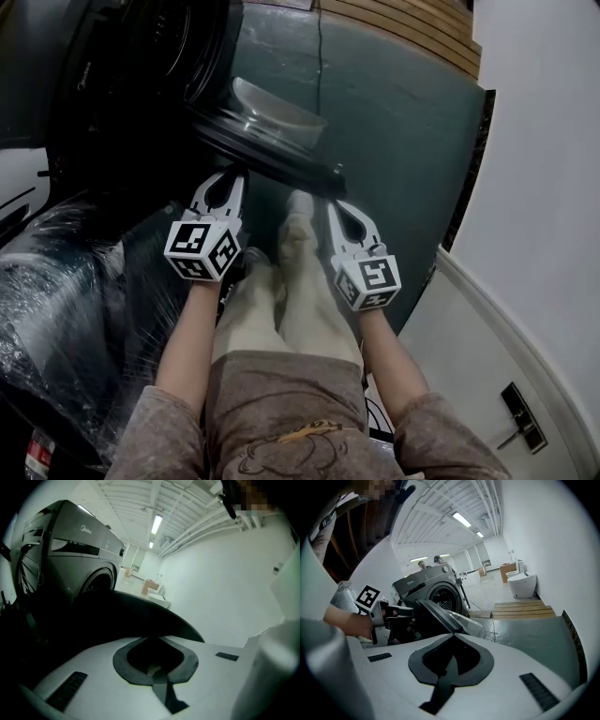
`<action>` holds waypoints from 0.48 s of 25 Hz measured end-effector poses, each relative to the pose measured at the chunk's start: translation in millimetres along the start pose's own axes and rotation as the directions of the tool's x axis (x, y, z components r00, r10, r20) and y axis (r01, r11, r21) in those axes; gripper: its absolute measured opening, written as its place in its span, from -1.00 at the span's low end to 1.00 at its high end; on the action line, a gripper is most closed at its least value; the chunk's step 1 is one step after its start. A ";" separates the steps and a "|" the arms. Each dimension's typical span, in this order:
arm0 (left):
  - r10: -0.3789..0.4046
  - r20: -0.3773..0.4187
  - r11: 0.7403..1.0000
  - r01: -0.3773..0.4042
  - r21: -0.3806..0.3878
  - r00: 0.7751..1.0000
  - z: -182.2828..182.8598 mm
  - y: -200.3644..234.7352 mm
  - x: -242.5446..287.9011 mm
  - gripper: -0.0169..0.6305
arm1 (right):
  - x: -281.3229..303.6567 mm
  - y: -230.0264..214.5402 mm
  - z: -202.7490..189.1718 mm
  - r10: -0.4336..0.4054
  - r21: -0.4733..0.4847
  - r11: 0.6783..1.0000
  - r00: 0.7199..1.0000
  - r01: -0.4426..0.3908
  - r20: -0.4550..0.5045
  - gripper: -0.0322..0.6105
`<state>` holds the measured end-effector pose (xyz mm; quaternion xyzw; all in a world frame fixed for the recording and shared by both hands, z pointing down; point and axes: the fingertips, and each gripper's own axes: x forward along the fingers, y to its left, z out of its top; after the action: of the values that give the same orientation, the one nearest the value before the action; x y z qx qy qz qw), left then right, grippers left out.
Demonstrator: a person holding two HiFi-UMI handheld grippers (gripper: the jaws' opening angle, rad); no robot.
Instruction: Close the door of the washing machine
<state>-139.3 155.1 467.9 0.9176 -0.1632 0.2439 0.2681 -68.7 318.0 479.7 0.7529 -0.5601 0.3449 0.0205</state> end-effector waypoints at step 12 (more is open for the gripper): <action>-0.022 0.010 1.000 0.022 -0.002 1.000 35.4 -4.0 39.9 -0.94 | 49.5 -56.1 54.1 -0.012 0.014 1.000 0.999 0.012 0.037 -0.92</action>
<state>-91.9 131.4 461.5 0.9202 -0.1546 0.2362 0.2711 12.9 275.2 485.3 0.7628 -0.5534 0.3344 0.0070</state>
